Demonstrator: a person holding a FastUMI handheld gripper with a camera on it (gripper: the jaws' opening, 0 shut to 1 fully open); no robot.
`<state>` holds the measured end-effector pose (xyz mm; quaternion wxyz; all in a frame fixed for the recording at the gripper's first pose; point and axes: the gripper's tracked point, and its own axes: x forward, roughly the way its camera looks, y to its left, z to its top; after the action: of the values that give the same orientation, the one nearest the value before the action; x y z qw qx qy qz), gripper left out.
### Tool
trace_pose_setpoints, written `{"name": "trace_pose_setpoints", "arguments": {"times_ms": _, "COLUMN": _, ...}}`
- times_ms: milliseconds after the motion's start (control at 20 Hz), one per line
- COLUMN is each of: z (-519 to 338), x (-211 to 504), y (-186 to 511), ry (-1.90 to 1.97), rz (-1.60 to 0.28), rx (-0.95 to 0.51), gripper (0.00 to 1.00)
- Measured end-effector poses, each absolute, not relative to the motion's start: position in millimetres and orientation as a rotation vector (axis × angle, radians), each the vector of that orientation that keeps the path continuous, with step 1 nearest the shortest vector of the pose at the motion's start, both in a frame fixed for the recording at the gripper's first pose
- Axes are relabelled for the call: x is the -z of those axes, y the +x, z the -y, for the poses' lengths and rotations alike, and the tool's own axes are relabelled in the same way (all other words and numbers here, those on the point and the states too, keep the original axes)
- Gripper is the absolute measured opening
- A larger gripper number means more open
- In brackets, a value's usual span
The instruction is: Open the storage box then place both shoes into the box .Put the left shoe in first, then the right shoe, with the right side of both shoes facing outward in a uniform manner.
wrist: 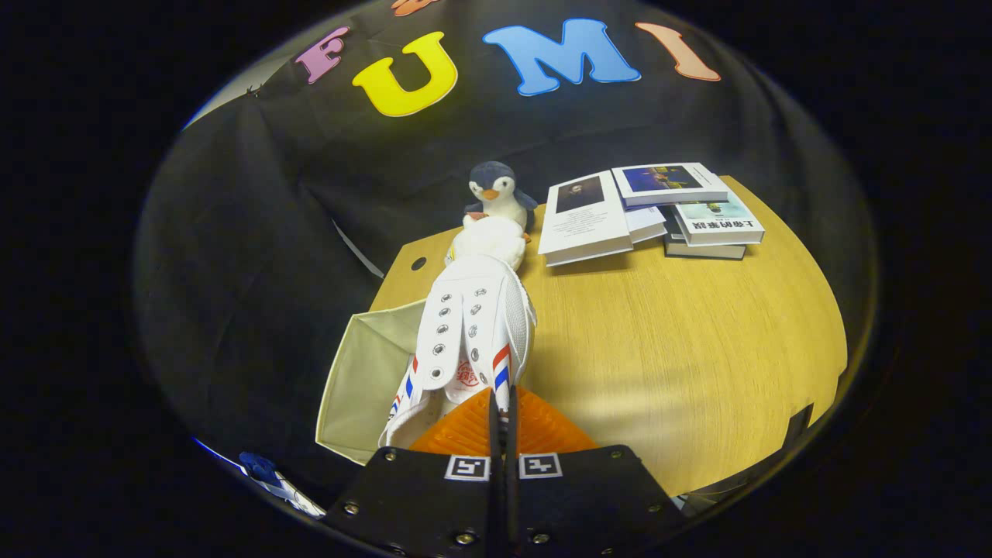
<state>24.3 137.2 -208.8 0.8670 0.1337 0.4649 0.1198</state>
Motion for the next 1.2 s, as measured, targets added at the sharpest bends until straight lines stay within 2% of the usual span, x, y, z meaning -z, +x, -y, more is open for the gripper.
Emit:
{"name": "trace_pose_setpoints", "arguments": {"times_ms": 500, "z": -233, "x": 217, "y": 21, "ry": 0.299, "rz": -1.015, "rx": -0.340, "gripper": 0.00}}
{"name": "trace_pose_setpoints", "arguments": {"times_ms": 800, "z": -260, "x": 244, "y": 9, "ry": 0.297, "rz": -1.059, "rx": -0.316, "gripper": 0.00}}
{"name": "trace_pose_setpoints", "arguments": {"times_ms": 1000, "z": -257, "x": 262, "y": 13, "ry": 0.257, "rz": -1.049, "rx": -0.252, "gripper": 0.01}}
{"name": "trace_pose_setpoints", "arguments": {"times_ms": 1100, "z": -265, "x": 250, "y": 23, "ry": 0.294, "rz": -0.989, "rx": -0.267, "gripper": 0.21}}
{"name": "trace_pose_setpoints", "arguments": {"times_ms": 1200, "z": -259, "x": 237, "y": 33, "ry": 0.240, "rz": -0.924, "rx": -0.266, "gripper": 0.72}}
